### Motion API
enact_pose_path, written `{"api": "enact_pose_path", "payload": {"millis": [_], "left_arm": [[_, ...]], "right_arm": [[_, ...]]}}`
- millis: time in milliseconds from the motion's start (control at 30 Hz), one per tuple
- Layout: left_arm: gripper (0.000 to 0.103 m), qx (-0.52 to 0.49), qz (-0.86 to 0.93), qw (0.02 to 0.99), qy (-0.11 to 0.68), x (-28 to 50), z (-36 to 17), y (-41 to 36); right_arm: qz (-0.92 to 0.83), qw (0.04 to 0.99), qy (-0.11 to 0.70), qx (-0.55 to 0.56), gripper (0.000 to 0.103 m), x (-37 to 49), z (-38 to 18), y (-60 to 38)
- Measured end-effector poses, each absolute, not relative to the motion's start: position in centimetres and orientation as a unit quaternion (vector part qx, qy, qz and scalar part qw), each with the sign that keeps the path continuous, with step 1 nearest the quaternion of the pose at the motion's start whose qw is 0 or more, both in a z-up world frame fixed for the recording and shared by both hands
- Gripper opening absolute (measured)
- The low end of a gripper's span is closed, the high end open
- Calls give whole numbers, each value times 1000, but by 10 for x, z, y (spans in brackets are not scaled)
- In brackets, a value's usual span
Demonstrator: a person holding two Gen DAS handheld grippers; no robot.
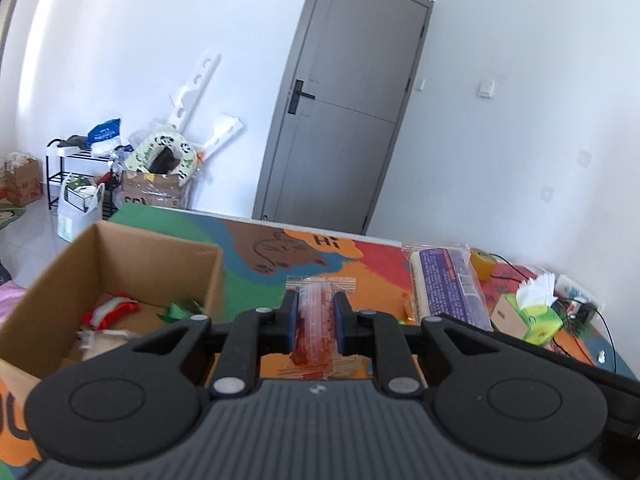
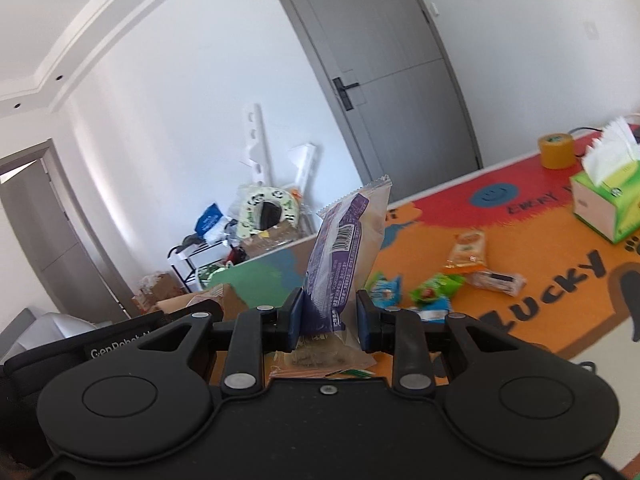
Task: Organize snacks
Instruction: 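Lift both held snacks and carry them over the cardboard box, then open both grippers to drop the snacks into the box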
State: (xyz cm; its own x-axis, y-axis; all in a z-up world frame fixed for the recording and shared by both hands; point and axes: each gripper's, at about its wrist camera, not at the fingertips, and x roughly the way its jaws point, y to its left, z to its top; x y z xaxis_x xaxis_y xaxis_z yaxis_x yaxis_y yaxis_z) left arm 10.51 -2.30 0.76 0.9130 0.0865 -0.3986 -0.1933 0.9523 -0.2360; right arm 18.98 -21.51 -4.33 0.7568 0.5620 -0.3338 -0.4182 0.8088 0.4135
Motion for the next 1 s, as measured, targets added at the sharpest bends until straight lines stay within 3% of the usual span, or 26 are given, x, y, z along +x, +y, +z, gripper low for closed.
{"api": "enact_pose_path", "payload": {"millis": [1000], "left_arm": [[17, -218, 156, 945, 190, 67, -5, 93]], "right_arm": [[332, 910, 227, 98, 28, 179, -24, -107]]}}
